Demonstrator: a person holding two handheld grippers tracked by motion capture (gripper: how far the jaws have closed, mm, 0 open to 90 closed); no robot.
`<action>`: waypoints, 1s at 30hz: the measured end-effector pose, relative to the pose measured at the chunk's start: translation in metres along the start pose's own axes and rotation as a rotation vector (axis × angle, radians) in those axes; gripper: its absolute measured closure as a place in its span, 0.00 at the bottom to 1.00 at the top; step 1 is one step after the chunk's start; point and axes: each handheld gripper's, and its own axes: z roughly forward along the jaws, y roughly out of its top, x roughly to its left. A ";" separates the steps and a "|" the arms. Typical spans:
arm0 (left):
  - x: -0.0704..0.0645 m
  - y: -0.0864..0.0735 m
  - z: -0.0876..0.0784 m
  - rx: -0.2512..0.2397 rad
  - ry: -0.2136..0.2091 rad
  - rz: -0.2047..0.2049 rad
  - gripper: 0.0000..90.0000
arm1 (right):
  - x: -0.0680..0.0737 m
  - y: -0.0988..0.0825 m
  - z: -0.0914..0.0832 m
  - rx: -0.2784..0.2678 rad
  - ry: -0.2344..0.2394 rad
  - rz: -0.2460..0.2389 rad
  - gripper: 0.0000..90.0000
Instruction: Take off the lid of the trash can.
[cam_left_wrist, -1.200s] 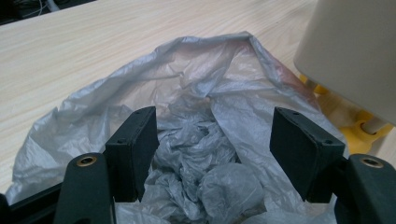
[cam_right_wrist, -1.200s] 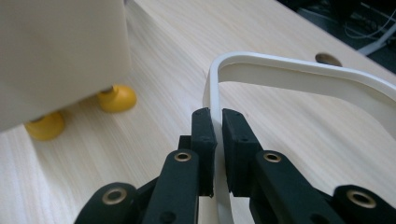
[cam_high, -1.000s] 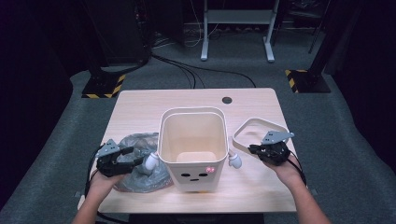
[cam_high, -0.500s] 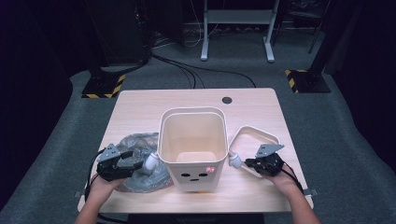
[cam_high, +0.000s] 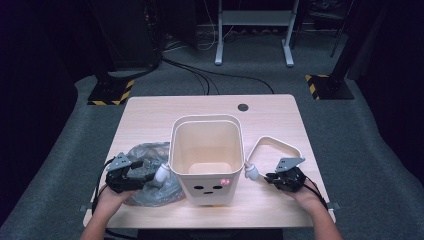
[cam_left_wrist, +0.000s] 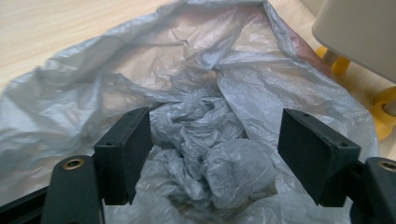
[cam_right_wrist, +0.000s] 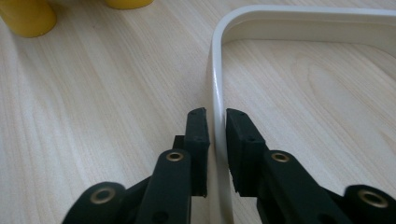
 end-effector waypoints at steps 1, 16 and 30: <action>-0.001 0.001 0.003 0.008 -0.003 -0.001 0.27 | 0.001 0.000 0.000 -0.002 -0.004 0.000 0.84; -0.003 0.019 0.032 0.177 0.037 0.060 0.02 | 0.001 0.002 -0.006 -0.073 -0.042 0.095 0.48; -0.001 0.011 0.062 0.327 0.044 0.102 0.00 | 0.003 0.001 -0.007 -0.077 -0.038 0.094 0.48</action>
